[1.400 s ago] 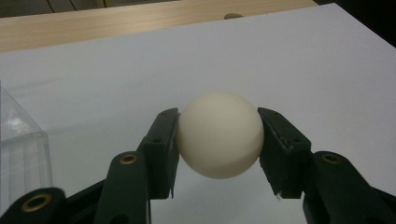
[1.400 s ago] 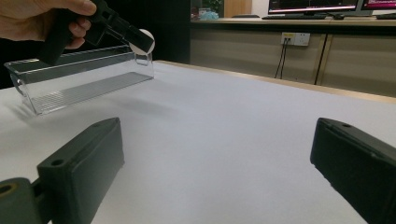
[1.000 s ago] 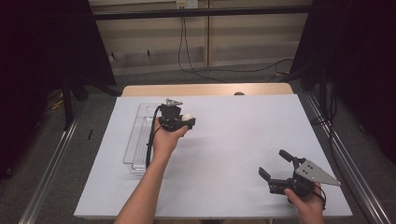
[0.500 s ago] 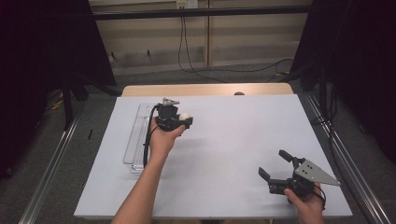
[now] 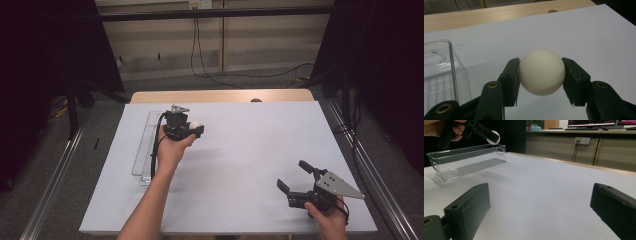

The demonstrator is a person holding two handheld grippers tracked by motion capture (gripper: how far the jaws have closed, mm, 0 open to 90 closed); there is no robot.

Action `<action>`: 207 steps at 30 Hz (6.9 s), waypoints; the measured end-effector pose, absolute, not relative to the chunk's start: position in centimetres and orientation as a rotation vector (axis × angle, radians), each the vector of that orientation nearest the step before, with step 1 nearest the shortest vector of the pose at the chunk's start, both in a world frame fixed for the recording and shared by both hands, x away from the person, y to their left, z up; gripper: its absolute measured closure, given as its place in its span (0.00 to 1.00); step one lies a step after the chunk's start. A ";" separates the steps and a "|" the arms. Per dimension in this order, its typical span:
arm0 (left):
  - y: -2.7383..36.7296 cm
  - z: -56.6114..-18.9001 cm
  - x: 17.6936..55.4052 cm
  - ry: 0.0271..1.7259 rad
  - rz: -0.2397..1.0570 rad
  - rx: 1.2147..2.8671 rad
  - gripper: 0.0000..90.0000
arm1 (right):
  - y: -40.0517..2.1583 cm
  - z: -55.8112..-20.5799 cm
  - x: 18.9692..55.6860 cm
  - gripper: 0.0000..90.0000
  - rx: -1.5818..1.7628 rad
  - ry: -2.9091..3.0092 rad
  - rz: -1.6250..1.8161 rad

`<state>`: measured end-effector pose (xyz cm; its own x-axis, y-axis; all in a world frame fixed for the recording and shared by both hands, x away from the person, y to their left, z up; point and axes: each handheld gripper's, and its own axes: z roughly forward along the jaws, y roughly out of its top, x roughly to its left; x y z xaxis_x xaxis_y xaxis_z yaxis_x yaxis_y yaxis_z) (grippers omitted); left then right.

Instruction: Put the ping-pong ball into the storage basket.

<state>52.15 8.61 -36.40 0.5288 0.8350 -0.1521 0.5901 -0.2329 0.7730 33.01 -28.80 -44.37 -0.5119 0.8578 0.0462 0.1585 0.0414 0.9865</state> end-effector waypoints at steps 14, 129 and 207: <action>9.6 -36.1 51.8 1.177 0.395 1.923 0.57 | -28.8 -44.4 33.0 0.02 1.026 1.735 1.516; 16.3 -36.4 50.1 1.236 0.443 1.870 0.57 | -28.9 -44.4 33.0 0.02 1.037 1.727 1.510; 18.7 -39.0 49.3 1.311 0.550 1.882 0.57 | -28.8 -44.4 32.9 0.02 1.043 1.726 1.510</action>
<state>49.29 18.73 -39.03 0.3789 0.9225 -0.0740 0.5936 -0.1809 0.7842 32.92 -28.84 -44.44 -0.5021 0.8633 0.0500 0.1647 0.0387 0.9856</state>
